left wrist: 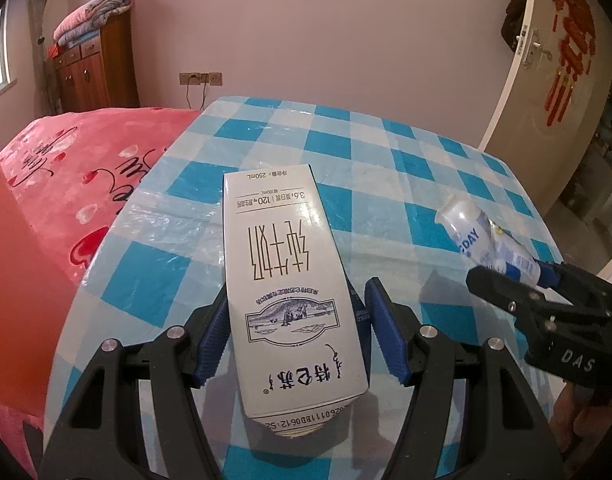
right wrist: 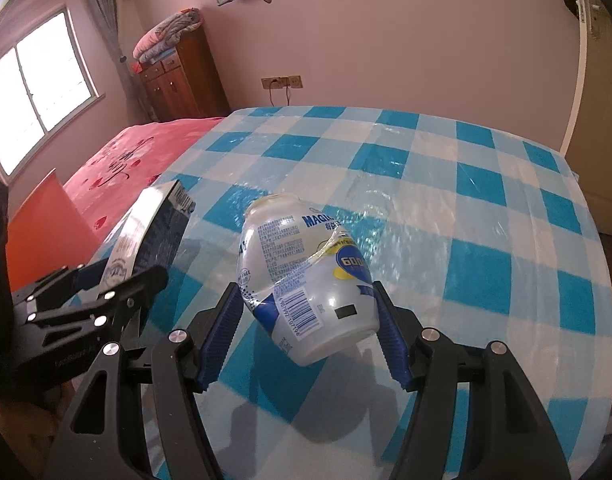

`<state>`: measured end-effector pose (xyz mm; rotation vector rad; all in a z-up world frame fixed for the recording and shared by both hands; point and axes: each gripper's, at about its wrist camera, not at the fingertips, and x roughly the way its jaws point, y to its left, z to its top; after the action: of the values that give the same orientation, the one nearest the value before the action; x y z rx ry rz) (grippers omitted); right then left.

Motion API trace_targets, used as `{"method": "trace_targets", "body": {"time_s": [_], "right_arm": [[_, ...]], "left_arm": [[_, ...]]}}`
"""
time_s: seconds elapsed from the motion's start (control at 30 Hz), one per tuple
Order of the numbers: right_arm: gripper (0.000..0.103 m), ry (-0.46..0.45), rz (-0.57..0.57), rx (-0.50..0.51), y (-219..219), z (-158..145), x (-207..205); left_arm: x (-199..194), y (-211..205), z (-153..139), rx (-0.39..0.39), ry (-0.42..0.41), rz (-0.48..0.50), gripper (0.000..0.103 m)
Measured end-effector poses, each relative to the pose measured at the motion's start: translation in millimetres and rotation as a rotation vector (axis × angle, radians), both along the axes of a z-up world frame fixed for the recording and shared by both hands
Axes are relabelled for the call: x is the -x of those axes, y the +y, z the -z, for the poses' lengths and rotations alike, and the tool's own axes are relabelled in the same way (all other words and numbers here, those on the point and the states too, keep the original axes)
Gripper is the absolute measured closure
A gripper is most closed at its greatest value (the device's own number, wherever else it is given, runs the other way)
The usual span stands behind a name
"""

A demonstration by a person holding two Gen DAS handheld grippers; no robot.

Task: Collect trash
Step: 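Carry the carton and bottle over the orange bucket with both tools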

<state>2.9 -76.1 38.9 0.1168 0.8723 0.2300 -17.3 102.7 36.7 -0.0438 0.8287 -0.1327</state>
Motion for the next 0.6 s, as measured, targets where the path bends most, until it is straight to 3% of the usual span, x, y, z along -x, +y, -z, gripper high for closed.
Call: {"method": "trace_targets", "body": {"time_s": [0.6], "right_arm": [[0.039, -0.007, -0.047, 0.002, 27, -18, 48]], "left_arm": [[49, 24, -42, -0.025, -0.08, -0.011, 0.038]]}}
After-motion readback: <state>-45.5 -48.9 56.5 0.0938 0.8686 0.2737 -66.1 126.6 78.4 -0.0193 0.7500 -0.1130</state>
